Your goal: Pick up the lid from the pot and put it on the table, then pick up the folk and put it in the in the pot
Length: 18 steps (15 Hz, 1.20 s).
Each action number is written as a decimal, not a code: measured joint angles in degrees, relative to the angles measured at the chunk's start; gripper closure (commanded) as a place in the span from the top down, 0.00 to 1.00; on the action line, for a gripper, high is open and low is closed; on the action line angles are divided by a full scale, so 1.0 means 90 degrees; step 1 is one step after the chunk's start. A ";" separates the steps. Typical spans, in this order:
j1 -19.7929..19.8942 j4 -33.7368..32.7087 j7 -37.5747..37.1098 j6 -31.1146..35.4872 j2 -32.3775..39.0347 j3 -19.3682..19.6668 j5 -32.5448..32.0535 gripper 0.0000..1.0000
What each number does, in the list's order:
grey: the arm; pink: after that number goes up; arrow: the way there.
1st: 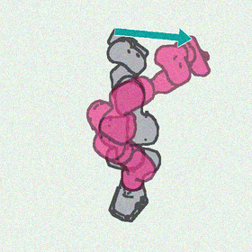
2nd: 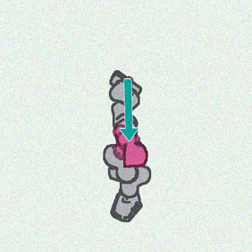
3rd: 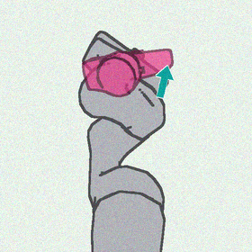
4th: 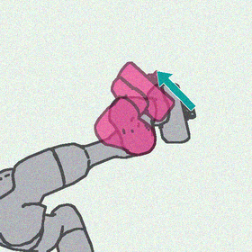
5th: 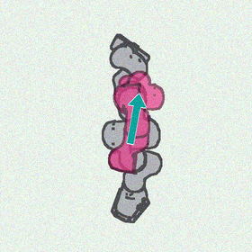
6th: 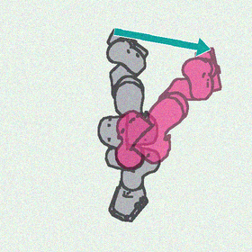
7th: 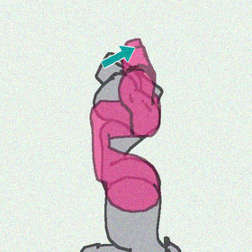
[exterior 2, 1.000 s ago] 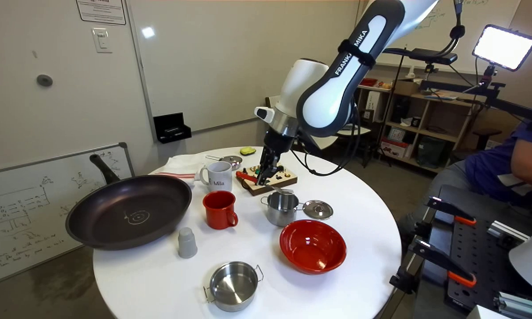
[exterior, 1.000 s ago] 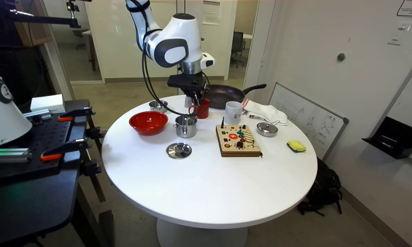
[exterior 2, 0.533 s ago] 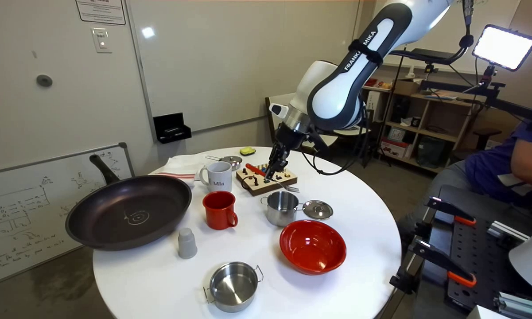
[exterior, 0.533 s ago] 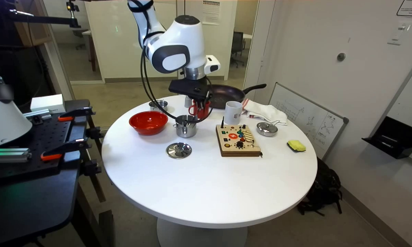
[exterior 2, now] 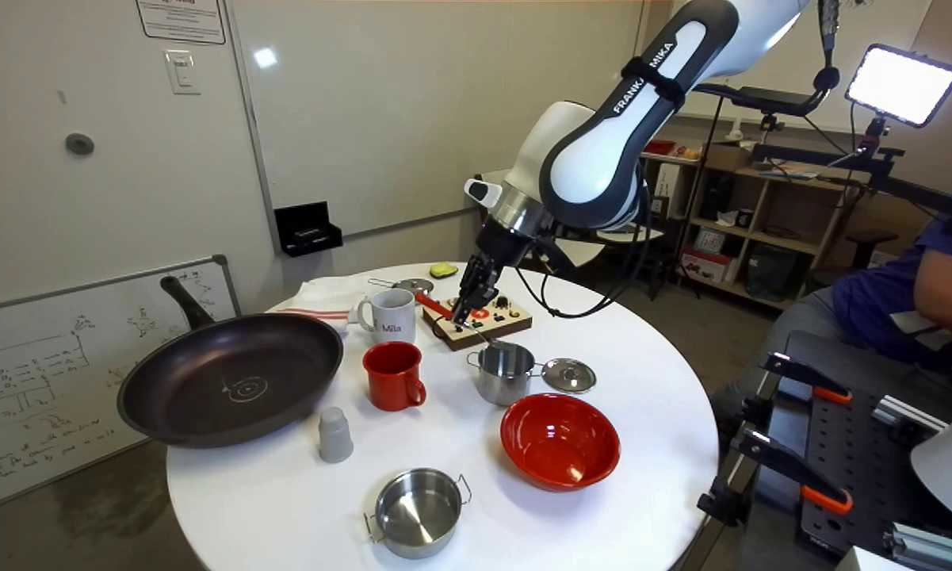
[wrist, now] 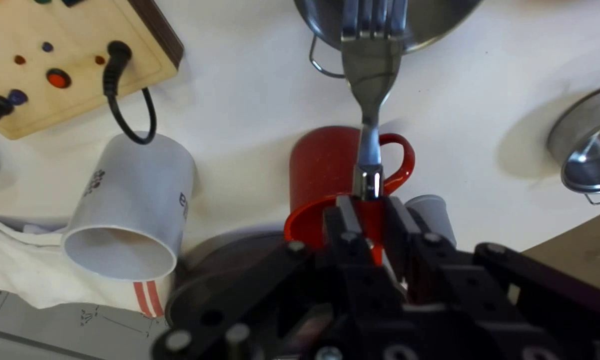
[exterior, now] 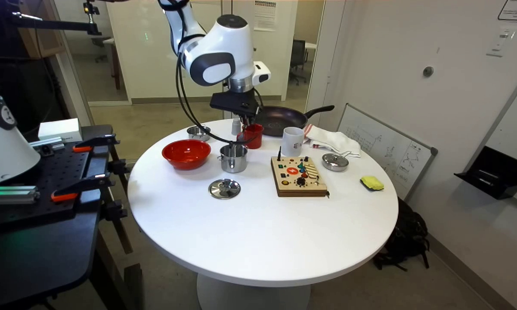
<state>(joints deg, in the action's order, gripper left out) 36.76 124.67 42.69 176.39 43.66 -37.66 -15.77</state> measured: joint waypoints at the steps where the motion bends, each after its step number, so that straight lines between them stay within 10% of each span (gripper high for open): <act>1: 0.0006 -0.0001 0.0004 -0.0003 0.0044 -0.0022 0.0000 0.07; 18: 0.0364 -0.0013 0.0239 -0.0022 0.0600 0.0009 -0.0006 0.07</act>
<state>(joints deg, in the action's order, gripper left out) 40.04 124.56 44.84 176.19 49.05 -37.58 -15.82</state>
